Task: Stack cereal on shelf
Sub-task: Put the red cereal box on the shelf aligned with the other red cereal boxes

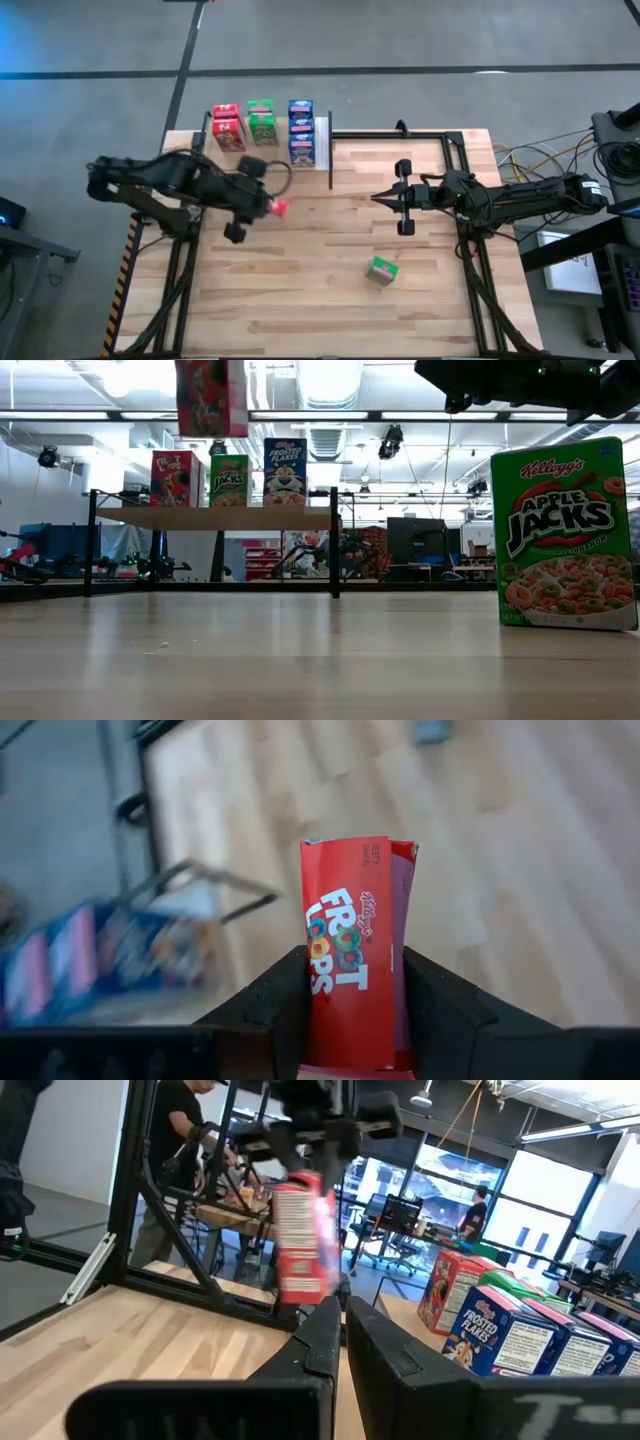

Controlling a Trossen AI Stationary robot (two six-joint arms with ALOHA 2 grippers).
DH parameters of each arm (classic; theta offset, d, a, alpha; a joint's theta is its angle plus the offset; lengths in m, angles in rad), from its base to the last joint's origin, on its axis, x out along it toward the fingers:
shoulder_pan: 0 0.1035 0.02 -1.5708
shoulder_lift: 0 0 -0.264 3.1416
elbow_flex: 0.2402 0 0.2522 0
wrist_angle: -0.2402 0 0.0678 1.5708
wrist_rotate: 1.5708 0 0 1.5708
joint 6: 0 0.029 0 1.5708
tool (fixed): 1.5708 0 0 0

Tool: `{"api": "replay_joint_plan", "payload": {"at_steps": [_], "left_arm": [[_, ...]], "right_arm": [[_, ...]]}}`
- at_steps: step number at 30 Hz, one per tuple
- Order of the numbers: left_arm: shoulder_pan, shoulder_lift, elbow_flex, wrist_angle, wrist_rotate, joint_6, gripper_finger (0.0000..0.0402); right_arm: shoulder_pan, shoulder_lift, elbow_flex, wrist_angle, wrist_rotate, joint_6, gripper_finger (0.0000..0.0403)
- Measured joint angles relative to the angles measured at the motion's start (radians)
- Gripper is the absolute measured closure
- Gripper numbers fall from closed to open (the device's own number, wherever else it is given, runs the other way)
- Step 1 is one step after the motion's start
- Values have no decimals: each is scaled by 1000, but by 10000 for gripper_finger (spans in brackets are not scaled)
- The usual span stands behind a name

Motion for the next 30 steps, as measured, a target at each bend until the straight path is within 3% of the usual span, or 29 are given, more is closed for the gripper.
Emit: {"api": "replay_joint_plan", "payload": {"at_steps": [10, 17, 25, 30], "left_arm": [[102, -268, -233, 47, -272, -15, 277], [202, -381, -373, 80, -279, -31, 277], [343, -403, -463, 86, -274, -14, 277], [427, -402, -472, 97, -176, 14, 277]], "right_arm": [[0, 0, 0, 2, 0, 0, 390], [0, 0, 2, 3, 0, 0, 390], [0, 0, 3, 3, 0, 0, 390], [0, 0, 3, 3, 0, 0, 390]]}}
